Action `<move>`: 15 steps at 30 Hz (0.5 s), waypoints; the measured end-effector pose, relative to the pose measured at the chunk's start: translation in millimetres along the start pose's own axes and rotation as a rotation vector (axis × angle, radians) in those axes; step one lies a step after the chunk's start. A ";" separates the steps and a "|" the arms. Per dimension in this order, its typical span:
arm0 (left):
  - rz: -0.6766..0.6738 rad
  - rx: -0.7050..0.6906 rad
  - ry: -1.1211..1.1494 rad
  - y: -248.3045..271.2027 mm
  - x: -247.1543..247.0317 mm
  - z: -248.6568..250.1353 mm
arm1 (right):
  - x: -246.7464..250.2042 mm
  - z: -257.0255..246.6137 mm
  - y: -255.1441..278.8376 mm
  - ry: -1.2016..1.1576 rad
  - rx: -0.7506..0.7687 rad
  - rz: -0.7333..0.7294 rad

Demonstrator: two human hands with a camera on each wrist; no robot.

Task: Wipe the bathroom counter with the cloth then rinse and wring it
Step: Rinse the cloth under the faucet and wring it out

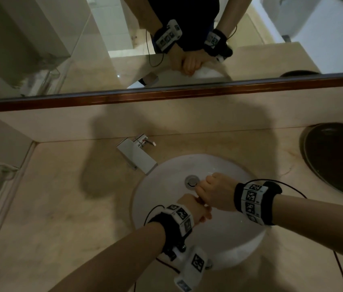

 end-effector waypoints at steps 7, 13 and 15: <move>0.073 0.005 -0.204 -2.9 13.9 19.0 | 9.8 15.0 -7.6 -0.251 -0.126 -0.280; 0.603 -0.343 -0.744 9.2 39.0 36.7 | 10.4 20.1 -12.3 -0.635 -0.492 -0.350; 0.669 -0.416 -0.964 14.7 38.8 42.7 | -0.3 9.6 -12.8 -0.912 -0.607 -0.329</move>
Point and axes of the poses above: each hand's wrist, its own y-axis away from the middle knuckle, its own x-axis out of the back of the hand, z = x × y, the point moved 5 cm from there along -y, towards the middle knuckle, and after that the axes turned 12 degrees about x, right-handed, at the moved point
